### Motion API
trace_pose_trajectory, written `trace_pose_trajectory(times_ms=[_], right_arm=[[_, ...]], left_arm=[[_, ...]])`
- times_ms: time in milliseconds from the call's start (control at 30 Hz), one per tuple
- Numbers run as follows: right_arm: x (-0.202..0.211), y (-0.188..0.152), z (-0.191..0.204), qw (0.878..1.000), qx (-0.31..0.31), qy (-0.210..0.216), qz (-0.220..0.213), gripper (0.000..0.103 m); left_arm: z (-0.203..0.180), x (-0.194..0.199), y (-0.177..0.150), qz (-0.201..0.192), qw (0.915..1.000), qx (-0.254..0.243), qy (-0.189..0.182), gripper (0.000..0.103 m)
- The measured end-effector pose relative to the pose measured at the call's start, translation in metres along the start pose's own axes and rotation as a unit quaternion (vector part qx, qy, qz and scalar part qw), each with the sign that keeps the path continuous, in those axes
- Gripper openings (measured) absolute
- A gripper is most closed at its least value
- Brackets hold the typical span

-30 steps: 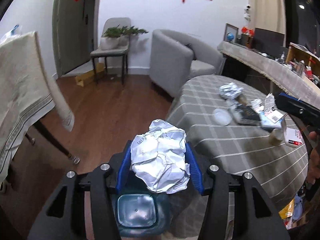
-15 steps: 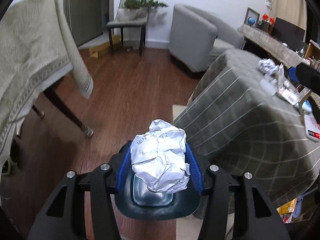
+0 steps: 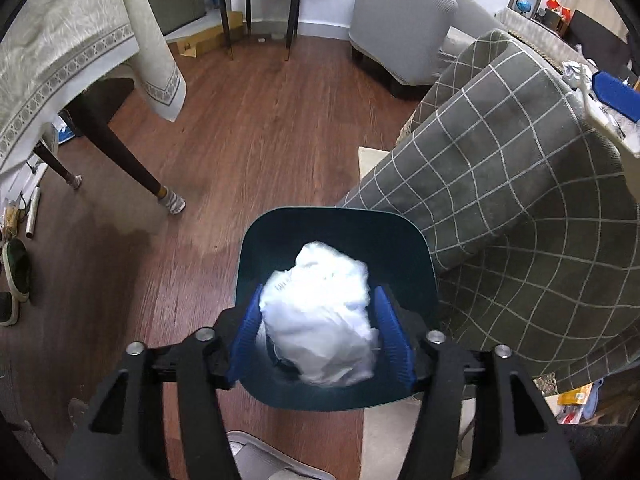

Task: Collect trash
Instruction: 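Carry the foil over the bin and open the left gripper, then carry the SanDisk package over the bin and open the right gripper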

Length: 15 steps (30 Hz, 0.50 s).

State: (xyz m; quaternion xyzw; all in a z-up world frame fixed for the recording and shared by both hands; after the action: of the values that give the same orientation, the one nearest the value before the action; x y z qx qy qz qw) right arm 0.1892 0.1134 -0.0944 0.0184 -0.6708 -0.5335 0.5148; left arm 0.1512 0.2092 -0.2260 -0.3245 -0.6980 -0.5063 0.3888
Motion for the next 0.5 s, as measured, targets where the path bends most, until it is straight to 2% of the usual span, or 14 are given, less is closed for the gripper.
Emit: trace_pose_trajectory(times_ms=[100, 267, 500], right_arm=[[-0.01, -0.002, 0.002, 1.0, -0.005, 0.004, 0.009, 0.077], [-0.025, -0.005, 0.007, 1.0, -0.004, 0.006, 0.019, 0.077], [-0.053, -0.019, 0.01, 0.999, 0.001, 0.004, 0.052, 0.077]], left_arm=[[0.003, 0.007, 0.004, -0.011, 0.9999, 0.002, -0.006, 0.073], [0.017, 0.027, 0.014, -0.042, 0.9987, 0.027, -0.008, 0.073], [0.03, 0.072, 0.039, -0.117, 0.9925, 0.037, 0.006, 0.073]])
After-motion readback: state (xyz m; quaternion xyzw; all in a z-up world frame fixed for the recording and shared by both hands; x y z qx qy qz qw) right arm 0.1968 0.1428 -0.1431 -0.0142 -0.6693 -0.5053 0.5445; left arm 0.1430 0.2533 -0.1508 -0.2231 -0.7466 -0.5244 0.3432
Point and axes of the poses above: each gripper's, at about its wrist camera, not at the fingertips, and x roughly against the way its jaws point, z to its left, y to its top, the point moved 8 cm from there along -x, roughly the way its jaws point, and after that the axes turned 8 degrees about x, right-handed, at the moved point
